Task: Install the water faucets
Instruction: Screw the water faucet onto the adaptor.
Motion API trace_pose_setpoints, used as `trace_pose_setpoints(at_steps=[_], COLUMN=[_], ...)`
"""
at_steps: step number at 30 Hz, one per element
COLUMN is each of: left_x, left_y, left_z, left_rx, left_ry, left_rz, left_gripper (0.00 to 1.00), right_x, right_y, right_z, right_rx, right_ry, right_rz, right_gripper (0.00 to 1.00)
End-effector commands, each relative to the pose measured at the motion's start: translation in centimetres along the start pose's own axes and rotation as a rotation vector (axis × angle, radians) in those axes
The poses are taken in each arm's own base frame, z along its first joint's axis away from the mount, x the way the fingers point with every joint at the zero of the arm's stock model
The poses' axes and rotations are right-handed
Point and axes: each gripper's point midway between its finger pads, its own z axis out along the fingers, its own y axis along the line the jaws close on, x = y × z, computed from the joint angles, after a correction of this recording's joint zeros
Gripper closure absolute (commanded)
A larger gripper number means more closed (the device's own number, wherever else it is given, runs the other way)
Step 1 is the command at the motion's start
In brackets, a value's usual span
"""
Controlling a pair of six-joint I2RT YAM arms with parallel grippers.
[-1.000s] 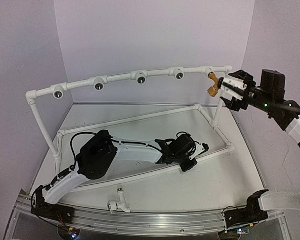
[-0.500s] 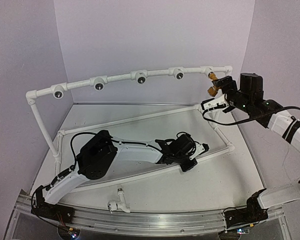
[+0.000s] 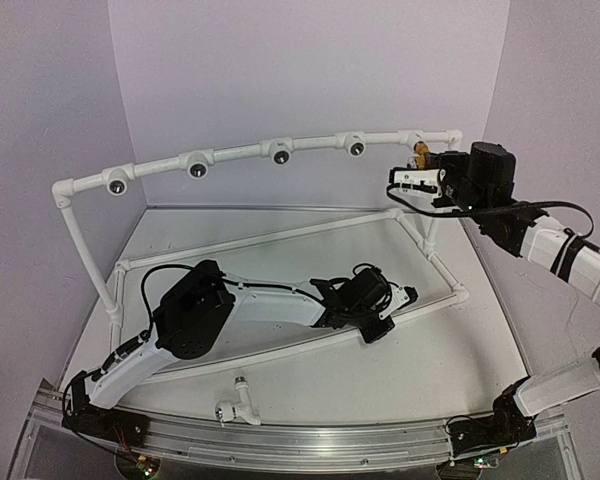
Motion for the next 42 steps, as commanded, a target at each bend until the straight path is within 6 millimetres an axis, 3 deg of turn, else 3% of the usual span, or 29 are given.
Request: trace_pose_setpoints(at_steps=[1,4,6,10,15,20,23,24,26,27,29,32,35,39,42], left_x=[20.0,20.0,19.9,20.0,20.0,20.3,20.2,20.2,20.3,20.3,20.4,20.3,20.3,20.3,20.2], left_y=[-7.6,-7.6,-7.6,-7.6,-7.6,-7.6,-7.6,-7.6,-7.6,-7.6,-7.6,-7.6,-7.7,-7.7,-7.7], left_z=[1.5,1.5,1.5,1.5,1.4,1.4,1.4,1.3,1.3,1.3,1.3,1.3,1.3,1.3,1.4], left_rx=[0.229,0.230,0.229,0.229,0.229,0.229,0.230,0.230,0.230,0.230,0.230,0.231,0.232,0.232,0.233], left_ry=[0.562,0.562,0.561,0.563,0.565,0.570,0.569,0.570,0.570,0.571,0.572,0.571,0.571,0.569,0.568], left_rz=[0.018,0.020,0.018,0.018,0.018,0.017,0.018,0.017,0.017,0.017,0.017,0.017,0.017,0.016,0.018], left_gripper=[1.00,1.00,1.00,1.00,1.00,1.00,1.00,1.00,1.00,1.00,1.00,1.00,1.00,1.00,1.00], right_x=[0.7,2.2,2.7,1.9,2.6,4.2,5.3,5.3,5.6,5.7,6.1,5.6,4.9,2.5,0.9], right_y=[-4.2,-5.6,-5.4,-4.0,-1.5,1.7,5.3,5.8,5.8,5.5,4.1,1.6,1.1,0.7,1.7], right_z=[0.3,0.3,0.4,0.2,0.0,-0.6,-0.4,-0.3,-0.4,-0.6,-1.5,-3.4,-6.0,-9.1,-10.8], right_rx=[0.136,0.192,0.184,0.139,0.142,0.127,0.031,0.030,0.084,-0.104,-0.090,-0.101,-0.110,-0.193,-0.237], right_ry=[0.024,0.071,0.098,0.052,0.082,0.111,0.149,-0.126,-0.046,0.020,-0.048,-0.135,-0.141,-0.246,-0.331], right_rz=[0.628,1.005,1.266,1.688,2.256,2.747,3.071,-3.132,-3.120,3.118,2.927,2.501,1.991,1.314,0.798], right_gripper=[0.78,0.90,0.94,0.97,1.00,0.96,0.80,0.69,0.49,0.42,0.29,0.14,0.10,0.03,0.02])
